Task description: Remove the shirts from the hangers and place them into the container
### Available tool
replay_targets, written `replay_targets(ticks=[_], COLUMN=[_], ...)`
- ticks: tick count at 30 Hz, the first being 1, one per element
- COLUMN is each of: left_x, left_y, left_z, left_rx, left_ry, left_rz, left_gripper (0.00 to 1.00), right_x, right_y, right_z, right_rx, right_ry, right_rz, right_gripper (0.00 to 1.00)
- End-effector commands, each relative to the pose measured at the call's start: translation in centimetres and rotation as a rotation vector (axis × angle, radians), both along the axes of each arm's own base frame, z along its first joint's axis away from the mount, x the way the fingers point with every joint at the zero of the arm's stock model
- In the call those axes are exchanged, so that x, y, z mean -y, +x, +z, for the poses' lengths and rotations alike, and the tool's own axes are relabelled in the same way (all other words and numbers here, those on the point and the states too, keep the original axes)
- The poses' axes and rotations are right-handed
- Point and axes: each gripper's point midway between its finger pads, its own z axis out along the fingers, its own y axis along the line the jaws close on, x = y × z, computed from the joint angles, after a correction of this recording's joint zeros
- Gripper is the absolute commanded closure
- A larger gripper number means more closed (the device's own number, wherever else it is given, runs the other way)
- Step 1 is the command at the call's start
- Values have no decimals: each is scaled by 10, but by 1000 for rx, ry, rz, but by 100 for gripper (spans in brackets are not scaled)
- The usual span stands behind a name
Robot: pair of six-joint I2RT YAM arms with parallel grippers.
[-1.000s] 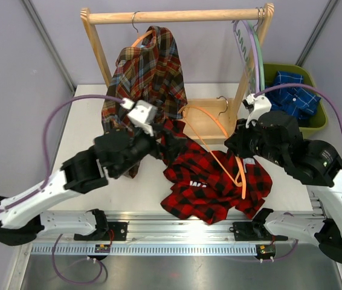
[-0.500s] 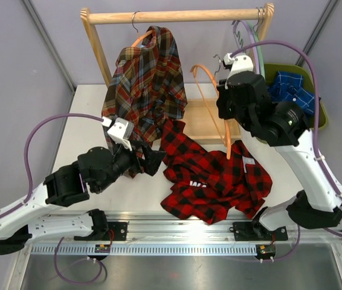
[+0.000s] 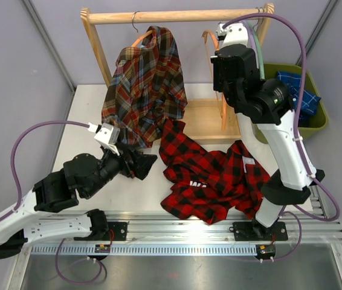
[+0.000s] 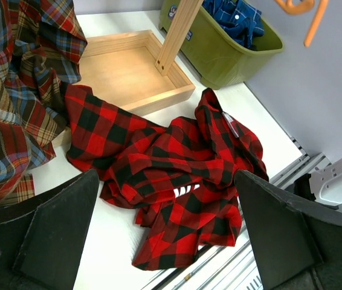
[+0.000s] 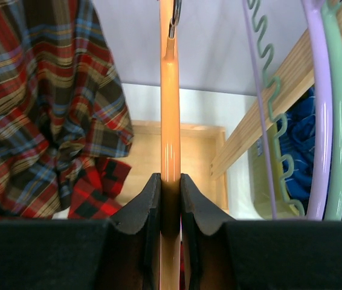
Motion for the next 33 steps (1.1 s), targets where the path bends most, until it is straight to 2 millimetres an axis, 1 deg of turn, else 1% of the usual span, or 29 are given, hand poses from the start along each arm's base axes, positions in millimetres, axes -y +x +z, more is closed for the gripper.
replay_targets(ticks=[1, 4, 6, 9, 12, 15, 22, 24, 27, 29, 30, 31, 33], left_x=[3, 1, 1, 1, 3, 5, 12, 13, 12, 13, 14, 14, 13], left_y=[-1, -2, -2, -2, -2, -1, 0, 0, 0, 0, 0, 0, 0], left_z=[8, 8, 6, 5, 4, 2, 0, -2, -2, -3, -3, -2, -2], left_rx=[9, 9, 5, 3, -3, -8, -13, -16, -16, -16, -16, -15, -15], left_ry=[-51, -54, -53, -53, -53, -46, -43, -40, -44, -44, -41, -47, -51], left_rz=[-6, -6, -5, -3, -5, -5, -10, -13, -10, -13, -13, -15, -14], left_gripper=[1, 1, 1, 1, 1, 1, 1, 1, 1, 1, 1, 1, 1], right_x=[19, 28, 38, 44, 43, 41, 40, 41, 41, 42, 44, 40, 38], right_y=[14, 27, 35, 42, 43, 37, 36, 37, 34, 41, 39, 48, 51], right_z=[22, 24, 28, 34, 41, 49, 54, 56, 65, 67, 74, 66, 69], right_rx=[75, 92, 107, 130, 153, 173, 190, 197, 222, 236, 256, 239, 247], right_ry=[-17, -11, -3, 12, 24, 52, 64, 35, 43, 26, 20, -1, 1], right_rz=[-73, -107, -139, -143, -127, -102, -85, -81, -69, -89, -94, -96, -101], right_gripper=[100, 100, 100, 100, 100, 100, 100, 100, 100, 100, 100, 100, 100])
